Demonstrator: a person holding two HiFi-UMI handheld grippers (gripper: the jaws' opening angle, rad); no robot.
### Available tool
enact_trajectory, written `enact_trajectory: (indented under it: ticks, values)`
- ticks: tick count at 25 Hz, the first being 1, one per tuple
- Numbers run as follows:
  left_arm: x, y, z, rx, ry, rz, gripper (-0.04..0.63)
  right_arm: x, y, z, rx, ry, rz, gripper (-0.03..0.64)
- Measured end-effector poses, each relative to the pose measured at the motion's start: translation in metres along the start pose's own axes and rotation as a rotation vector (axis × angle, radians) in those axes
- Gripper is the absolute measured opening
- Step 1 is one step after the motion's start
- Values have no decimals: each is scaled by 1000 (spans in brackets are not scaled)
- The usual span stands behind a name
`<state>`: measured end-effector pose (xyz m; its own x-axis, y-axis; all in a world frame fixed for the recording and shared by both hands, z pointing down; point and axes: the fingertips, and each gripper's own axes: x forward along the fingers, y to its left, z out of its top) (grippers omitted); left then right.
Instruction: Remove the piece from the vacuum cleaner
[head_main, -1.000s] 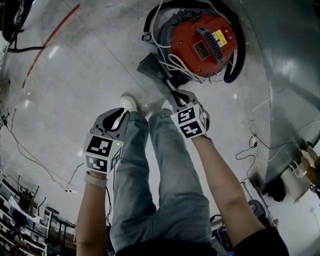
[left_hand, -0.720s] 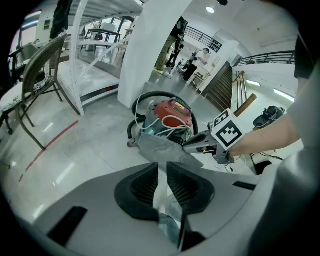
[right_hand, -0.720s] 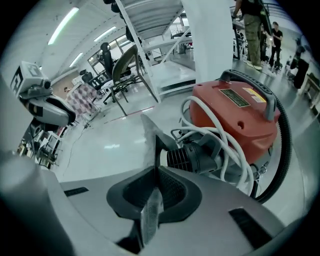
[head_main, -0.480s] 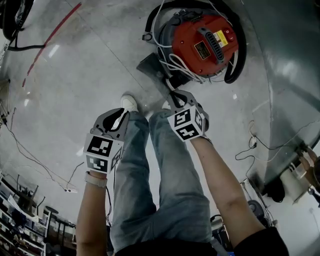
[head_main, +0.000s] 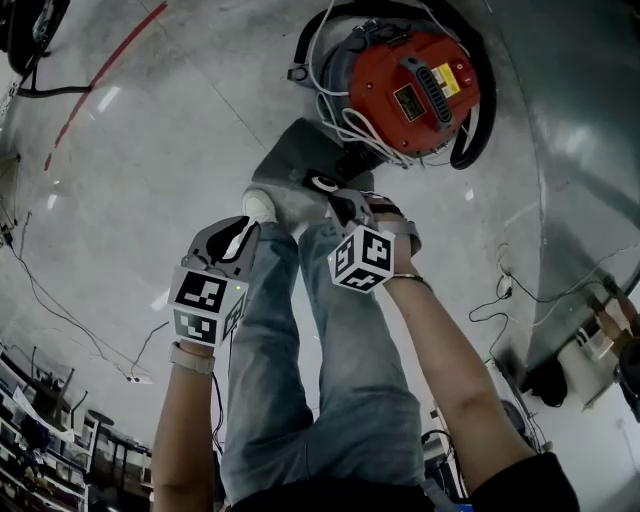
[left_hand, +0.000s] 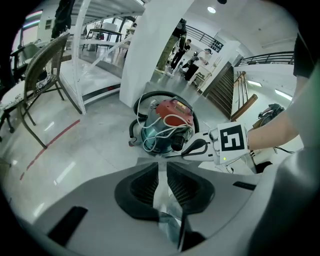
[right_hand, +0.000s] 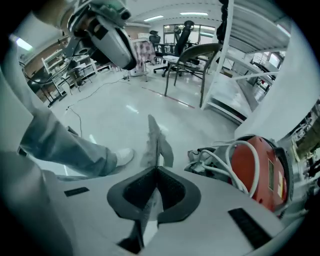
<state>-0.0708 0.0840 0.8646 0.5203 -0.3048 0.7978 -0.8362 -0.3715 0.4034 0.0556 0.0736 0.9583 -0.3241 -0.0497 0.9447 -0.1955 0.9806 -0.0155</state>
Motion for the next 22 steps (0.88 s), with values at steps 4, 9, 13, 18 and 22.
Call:
enact_trajectory:
  ticks: [4, 9, 13, 18, 22]
  values:
    - [-2, 4, 2, -3, -2, 4, 58, 8, 12, 29, 131, -60, 24, 37]
    - [-10, 14, 0, -11, -8, 17, 58, 10, 26, 68, 206, -119, 61, 37]
    - [-16, 19, -1, -26, -19, 25, 58, 4, 29, 85, 286, -156, 87, 37]
    - [-27, 19, 1, -44, -26, 26, 58, -14, 28, 90, 403, -179, 114, 37]
    - [-42, 18, 6, -34, -39, 28, 58, -43, 21, 94, 499, -199, 106, 37]
